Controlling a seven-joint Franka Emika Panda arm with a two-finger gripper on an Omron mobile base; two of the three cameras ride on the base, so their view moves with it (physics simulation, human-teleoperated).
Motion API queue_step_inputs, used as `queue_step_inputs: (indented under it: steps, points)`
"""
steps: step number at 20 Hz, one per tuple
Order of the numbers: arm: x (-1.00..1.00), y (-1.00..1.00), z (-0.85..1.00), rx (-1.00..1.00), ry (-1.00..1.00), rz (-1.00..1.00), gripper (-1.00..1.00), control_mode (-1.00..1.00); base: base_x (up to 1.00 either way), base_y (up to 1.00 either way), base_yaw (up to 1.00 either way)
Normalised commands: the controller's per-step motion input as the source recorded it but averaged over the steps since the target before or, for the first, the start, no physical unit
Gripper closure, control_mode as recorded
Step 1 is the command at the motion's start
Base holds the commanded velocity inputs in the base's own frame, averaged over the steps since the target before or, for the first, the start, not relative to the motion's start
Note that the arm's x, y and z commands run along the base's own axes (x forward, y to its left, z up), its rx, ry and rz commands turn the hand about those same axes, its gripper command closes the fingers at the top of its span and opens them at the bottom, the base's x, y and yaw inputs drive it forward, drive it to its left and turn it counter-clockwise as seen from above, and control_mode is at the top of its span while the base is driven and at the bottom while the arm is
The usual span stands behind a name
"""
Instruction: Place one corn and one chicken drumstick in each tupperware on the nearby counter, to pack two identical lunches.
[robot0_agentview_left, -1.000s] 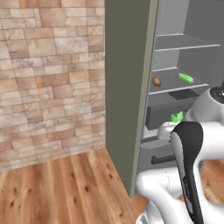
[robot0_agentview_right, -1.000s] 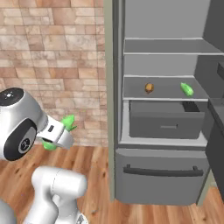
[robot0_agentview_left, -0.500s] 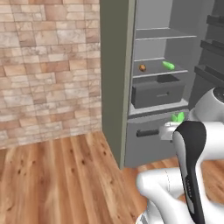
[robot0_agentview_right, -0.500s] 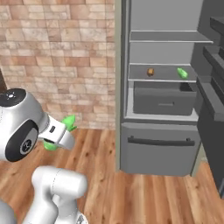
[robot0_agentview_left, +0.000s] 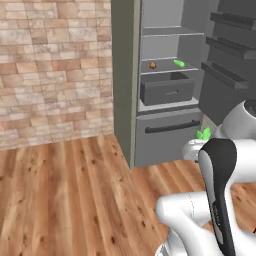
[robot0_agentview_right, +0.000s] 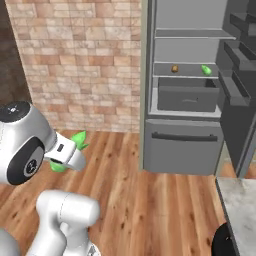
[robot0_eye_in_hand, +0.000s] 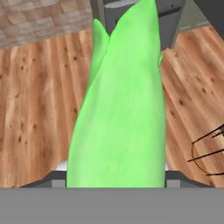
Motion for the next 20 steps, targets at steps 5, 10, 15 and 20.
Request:
queue_step_inputs:
  steps: [5, 10, 15, 20]
  points:
    - [0.00, 0.00, 0.00, 0.00, 0.00, 0.00, 1.00, 1.00, -1.00, 0.08, 0.05]
    - [0.00, 0.00, 0.00, 0.00, 0.00, 0.00, 1.00, 1.00, -1.00, -0.02, 0.03]
    - [0.00, 0.00, 0.00, 0.00, 0.00, 0.00, 1.00, 1.00, -1.00, -0.06, 0.05]
    - [0.00, 0.00, 0.00, 0.00, 0.00, 0.00, 1.00, 1.00, -1.00, -0.03, 0.09]
